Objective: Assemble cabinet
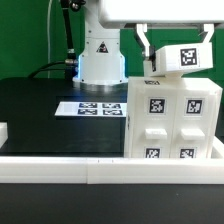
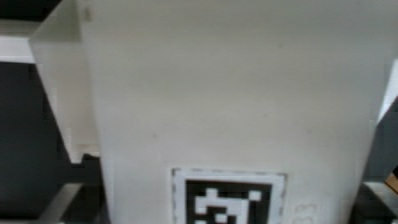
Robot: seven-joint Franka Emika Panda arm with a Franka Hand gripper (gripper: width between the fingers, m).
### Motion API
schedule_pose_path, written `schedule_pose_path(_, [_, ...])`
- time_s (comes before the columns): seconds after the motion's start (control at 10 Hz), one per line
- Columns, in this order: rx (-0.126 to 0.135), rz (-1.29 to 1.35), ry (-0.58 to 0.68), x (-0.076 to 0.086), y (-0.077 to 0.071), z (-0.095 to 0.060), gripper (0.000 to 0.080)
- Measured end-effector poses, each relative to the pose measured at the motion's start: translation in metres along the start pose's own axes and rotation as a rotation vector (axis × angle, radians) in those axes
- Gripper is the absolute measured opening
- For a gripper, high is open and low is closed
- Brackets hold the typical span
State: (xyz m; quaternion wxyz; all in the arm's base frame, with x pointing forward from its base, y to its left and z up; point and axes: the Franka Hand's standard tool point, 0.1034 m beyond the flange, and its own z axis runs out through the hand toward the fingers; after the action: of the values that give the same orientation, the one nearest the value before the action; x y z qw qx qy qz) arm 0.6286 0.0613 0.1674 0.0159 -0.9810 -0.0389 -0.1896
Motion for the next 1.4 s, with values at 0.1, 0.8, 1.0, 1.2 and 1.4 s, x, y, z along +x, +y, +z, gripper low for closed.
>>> schedule_pose_path(0.1, [0.000,0.000,0.001,0.000,0.000,0.000,0.0560])
schedule_pose_path(0.8, [0.002,0.040,-0.057,-0.011,0.005,-0.003,0.0560])
schedule_pose_path(1.0, [0.002,0.055,-0.057,-0.011,0.005,-0.003,0.0560])
schedule_pose_path(1.2, [0.000,0.171,-0.057,-0.011,0.005,-0.003,0.0560])
schedule_pose_path(1.4, [0.003,0.285,-0.058,-0.011,0.004,-0.002,0.0560])
